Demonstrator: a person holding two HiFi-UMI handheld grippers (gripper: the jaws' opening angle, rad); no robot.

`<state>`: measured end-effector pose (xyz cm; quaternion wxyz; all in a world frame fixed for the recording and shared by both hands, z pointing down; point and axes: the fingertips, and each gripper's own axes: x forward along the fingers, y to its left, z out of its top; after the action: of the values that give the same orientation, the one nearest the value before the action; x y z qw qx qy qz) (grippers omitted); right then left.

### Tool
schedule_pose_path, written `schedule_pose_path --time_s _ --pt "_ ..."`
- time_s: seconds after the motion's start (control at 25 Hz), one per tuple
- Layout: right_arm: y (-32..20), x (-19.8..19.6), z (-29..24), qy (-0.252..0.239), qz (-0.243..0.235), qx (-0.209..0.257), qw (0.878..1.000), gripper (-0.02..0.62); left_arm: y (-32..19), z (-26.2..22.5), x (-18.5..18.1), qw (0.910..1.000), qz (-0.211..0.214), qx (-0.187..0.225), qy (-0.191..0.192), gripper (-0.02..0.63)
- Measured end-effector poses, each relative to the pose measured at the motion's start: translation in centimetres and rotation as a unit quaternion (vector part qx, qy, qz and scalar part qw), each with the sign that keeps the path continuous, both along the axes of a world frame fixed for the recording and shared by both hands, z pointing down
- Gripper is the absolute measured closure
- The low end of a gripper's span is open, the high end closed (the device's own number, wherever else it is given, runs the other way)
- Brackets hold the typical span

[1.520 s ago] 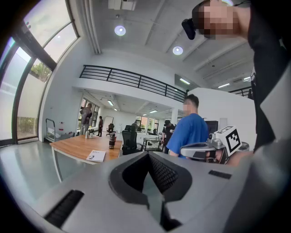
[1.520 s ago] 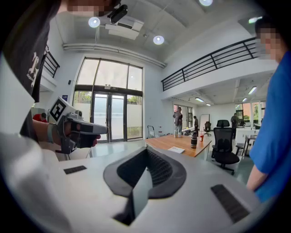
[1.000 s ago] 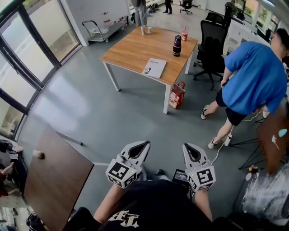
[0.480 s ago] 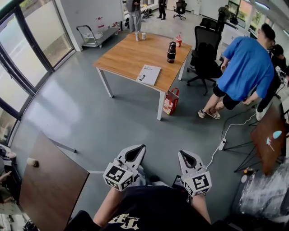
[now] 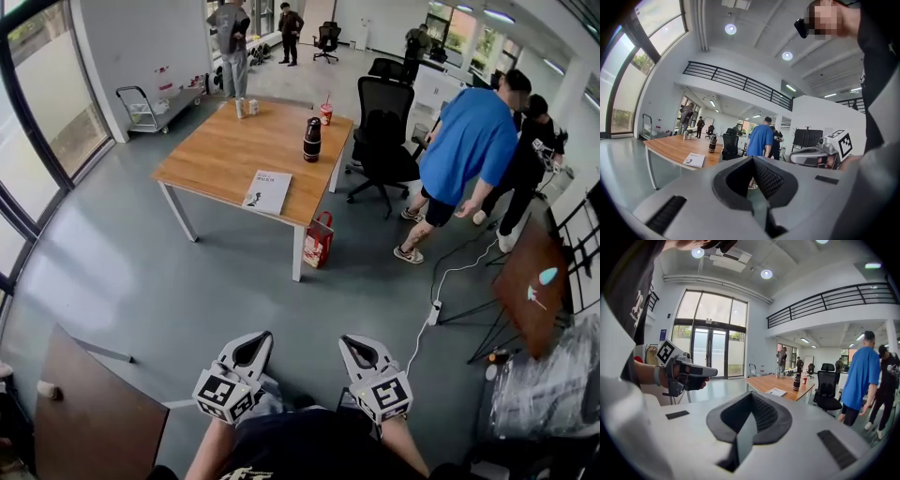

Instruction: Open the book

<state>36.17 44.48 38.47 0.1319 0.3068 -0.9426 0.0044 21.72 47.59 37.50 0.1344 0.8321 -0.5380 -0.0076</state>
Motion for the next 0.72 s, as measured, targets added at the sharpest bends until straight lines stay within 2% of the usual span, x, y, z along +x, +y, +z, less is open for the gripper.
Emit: schedule_pose_path --time_s 0.72 --pt "-8.5 -6.0 -1.4 0.008 0.032 0.007 0.999 0.607 -9.4 -2.1 -6.5 0.9991 0.035 0.023 -0.008 0.607"
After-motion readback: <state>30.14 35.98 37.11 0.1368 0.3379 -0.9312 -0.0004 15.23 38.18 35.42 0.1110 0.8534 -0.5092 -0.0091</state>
